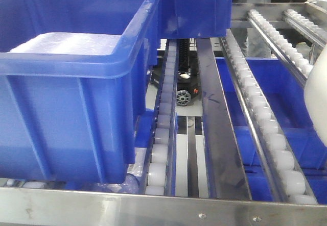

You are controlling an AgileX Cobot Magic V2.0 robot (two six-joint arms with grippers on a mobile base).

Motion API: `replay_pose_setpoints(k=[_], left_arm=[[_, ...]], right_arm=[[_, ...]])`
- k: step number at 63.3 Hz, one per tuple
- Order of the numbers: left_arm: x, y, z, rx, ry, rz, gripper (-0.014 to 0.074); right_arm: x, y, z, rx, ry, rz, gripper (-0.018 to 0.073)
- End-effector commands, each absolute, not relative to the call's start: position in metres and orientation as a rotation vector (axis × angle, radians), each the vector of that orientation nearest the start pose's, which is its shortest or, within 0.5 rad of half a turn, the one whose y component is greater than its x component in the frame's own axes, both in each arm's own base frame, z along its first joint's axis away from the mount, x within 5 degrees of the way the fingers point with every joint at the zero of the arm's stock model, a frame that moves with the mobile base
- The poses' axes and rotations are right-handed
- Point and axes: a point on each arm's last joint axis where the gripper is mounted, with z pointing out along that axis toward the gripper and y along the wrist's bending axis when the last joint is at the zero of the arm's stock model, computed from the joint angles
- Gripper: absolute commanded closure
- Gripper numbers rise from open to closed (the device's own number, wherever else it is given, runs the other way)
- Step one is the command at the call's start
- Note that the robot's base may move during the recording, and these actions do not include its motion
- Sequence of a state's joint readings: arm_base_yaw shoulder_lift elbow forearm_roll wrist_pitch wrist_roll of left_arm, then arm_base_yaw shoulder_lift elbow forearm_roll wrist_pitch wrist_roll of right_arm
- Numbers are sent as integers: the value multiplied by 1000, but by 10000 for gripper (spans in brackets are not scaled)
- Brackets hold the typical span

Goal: Move white bin to right shelf second layer

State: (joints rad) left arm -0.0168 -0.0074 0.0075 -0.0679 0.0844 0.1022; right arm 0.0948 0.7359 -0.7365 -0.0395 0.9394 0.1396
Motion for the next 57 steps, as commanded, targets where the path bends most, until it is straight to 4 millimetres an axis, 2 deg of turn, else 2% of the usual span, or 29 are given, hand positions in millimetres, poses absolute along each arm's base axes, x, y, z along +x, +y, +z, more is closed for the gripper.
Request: replay_pose_setpoints(k=[1, 33, 39, 50, 57], left_arm=[[57, -1, 199, 35, 1507, 4, 512], [57, -1, 199, 35, 1507, 4, 512], [57, -1, 199, 35, 1507, 4, 512], [57, -1, 199, 35, 1507, 4, 512], [57, -1, 199, 35, 1507, 4, 512]], right_arm=[[128, 9, 330, 33, 2323, 59, 505], [132, 7, 330, 26, 2320, 32, 505], [141, 8, 325, 24, 2344, 30, 505], [177, 12, 307, 20, 2395, 37, 505], [193, 13, 297, 24, 2424, 36, 505]])
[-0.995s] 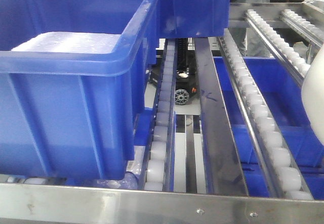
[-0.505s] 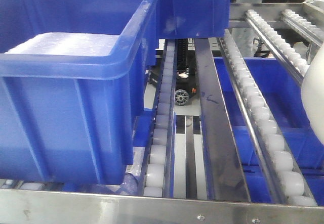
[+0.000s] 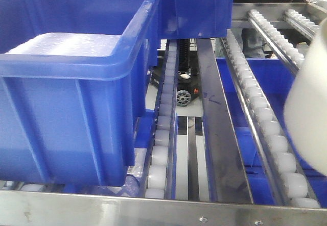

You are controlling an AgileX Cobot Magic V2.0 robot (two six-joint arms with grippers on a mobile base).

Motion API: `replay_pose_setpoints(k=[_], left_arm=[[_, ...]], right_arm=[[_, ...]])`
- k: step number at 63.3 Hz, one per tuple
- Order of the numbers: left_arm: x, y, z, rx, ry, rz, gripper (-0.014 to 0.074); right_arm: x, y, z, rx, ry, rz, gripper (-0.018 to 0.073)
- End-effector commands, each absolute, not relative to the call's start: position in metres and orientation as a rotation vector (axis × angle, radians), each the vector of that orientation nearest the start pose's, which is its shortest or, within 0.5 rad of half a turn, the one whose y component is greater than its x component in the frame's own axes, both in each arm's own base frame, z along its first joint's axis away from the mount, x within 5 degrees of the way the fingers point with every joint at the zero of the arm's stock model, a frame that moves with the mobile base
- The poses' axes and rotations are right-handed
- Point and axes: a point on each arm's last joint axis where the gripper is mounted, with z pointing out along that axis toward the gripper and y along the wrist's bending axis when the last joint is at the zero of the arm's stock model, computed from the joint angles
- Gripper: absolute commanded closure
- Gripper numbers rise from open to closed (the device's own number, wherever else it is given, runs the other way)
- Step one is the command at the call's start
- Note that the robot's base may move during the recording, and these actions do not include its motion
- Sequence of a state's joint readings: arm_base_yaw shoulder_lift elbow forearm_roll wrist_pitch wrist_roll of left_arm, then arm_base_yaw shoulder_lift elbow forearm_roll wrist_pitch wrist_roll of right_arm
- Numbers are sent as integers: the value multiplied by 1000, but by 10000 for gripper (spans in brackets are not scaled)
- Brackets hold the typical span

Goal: Move white bin to right shelf second layer

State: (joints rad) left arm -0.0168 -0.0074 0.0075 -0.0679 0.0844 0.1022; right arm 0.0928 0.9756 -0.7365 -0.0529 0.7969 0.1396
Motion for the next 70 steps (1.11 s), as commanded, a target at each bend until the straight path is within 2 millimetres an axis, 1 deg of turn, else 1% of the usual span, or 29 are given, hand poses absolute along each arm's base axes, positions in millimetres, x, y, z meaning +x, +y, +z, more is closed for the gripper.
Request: replay_pose_setpoints(k=[1, 9, 16, 27, 34, 40, 47, 60, 70], left_arm=[[57, -1, 199, 35, 1507, 4, 512], [57, -1, 199, 35, 1507, 4, 512], [57, -1, 199, 35, 1507, 4, 512], [57, -1, 199, 35, 1507, 4, 512], [57, -1, 199, 35, 1507, 4, 512], [57, -1, 199, 35, 1507, 4, 512], [57, -1, 199, 35, 1507, 4, 512], [57, -1, 199, 35, 1507, 4, 512], [57, -1, 199, 35, 1507, 4, 512]], right_arm=[[195, 13, 295, 29, 2432, 37, 505], [203, 6, 287, 74, 2458, 19, 505], [208, -5, 288, 126, 2424, -6, 505], [206, -12, 285, -5, 2458, -85, 505], [207, -11, 285, 31, 2442, -37, 505], [209, -10, 283, 13, 2447, -25, 505], [212, -10, 277, -7, 2475, -30, 505], [214, -10, 258, -6, 2526, -25, 505], [214, -10, 257, -4, 2524, -25, 503]])
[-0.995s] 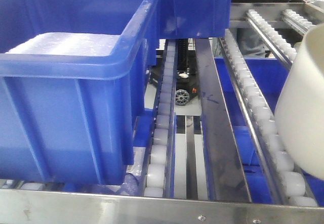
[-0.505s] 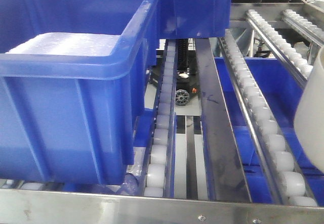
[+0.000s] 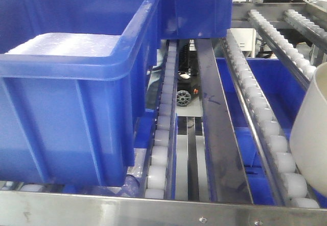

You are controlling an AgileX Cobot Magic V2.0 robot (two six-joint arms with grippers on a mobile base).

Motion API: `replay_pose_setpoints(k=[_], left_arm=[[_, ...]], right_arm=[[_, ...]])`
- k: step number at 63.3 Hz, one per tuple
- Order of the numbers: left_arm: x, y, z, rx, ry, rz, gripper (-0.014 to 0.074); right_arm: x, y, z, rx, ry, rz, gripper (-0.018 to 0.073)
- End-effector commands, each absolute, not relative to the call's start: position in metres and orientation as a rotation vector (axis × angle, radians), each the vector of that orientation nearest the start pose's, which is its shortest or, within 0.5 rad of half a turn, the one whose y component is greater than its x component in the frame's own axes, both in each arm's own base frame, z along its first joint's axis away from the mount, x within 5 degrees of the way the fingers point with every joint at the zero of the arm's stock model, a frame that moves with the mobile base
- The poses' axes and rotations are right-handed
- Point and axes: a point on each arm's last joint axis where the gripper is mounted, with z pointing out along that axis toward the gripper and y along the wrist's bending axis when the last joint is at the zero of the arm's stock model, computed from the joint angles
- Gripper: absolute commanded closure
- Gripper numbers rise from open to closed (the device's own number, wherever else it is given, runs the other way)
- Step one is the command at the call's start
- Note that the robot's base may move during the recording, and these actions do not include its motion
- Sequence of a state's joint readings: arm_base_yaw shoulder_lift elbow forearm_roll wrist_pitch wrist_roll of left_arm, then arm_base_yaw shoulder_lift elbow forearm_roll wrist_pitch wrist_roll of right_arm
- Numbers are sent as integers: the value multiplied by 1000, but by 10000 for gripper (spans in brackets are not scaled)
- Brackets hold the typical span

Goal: Move white bin to right shelf second layer

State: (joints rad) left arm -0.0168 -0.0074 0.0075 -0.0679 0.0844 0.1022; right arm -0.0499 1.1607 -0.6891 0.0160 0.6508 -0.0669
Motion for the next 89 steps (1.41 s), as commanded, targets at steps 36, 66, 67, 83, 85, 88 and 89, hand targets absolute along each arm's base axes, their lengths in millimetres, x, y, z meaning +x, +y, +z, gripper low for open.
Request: replay_pose_setpoints(k=[36, 66, 67, 83, 85, 88, 89], left_arm=[[57, -1, 199, 35, 1507, 4, 512], [57, -1, 199, 35, 1507, 4, 512], [57, -1, 199, 35, 1507, 4, 512], [57, -1, 199, 35, 1507, 4, 512], [57, -1, 199, 35, 1507, 4, 512], [57, -1, 199, 35, 1507, 4, 512], [57, -1, 199, 35, 1507, 4, 512]], right_arm=[[212, -20, 258, 102, 2540, 1, 146], [175, -14, 302, 78, 2443, 14, 165], [174, -14, 303, 77, 2442, 14, 174], [142, -8, 326, 79, 2315, 45, 503], [139, -6, 330, 84, 2281, 62, 512], [131, -4, 337, 88, 2218, 83, 501], [130, -4, 337, 88, 2207, 87, 503]])
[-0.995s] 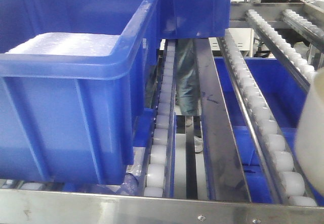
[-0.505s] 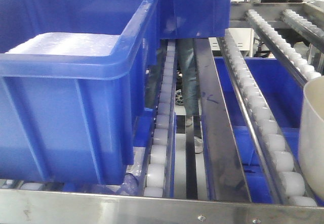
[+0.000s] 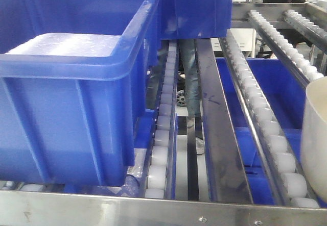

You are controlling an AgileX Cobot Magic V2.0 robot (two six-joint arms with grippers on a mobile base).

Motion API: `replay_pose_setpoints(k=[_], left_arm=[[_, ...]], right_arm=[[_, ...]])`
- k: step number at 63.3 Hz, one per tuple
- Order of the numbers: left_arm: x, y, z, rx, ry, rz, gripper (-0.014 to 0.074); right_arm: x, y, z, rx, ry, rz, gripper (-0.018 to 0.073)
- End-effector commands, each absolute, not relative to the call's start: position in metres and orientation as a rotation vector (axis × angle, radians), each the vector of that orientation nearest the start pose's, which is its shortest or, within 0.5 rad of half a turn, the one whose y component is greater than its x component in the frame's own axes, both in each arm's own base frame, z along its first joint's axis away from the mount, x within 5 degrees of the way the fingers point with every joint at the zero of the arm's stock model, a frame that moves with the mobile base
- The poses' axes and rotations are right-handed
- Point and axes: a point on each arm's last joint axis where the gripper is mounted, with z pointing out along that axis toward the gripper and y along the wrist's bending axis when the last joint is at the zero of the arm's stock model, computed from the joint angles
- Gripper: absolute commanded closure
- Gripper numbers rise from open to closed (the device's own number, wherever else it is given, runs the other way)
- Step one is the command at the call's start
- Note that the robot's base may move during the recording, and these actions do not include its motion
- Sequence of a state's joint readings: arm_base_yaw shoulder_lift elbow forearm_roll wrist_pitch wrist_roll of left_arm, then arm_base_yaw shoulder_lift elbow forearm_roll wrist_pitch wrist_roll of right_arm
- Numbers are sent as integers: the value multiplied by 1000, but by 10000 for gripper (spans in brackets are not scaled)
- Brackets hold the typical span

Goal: Move white bin to right shelf second layer

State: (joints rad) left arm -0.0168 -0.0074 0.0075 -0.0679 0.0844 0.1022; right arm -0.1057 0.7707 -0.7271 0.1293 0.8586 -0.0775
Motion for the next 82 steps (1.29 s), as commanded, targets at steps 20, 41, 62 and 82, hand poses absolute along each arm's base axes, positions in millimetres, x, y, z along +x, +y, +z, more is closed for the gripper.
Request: replay_pose_setpoints(k=[20, 41, 62, 82], left_arm=[[57, -1, 199, 35, 1507, 4, 512], [57, -1, 199, 35, 1507, 4, 512], [57, -1, 199, 35, 1507, 4, 512], [57, -1, 199, 35, 1507, 4, 512]], right_arm=[[81, 4, 347, 87, 1955, 115, 505], [74, 6, 350, 90, 1920, 139, 505], [75, 4, 342, 13, 1820, 46, 505], [59, -1, 266, 45, 1606, -16, 505]])
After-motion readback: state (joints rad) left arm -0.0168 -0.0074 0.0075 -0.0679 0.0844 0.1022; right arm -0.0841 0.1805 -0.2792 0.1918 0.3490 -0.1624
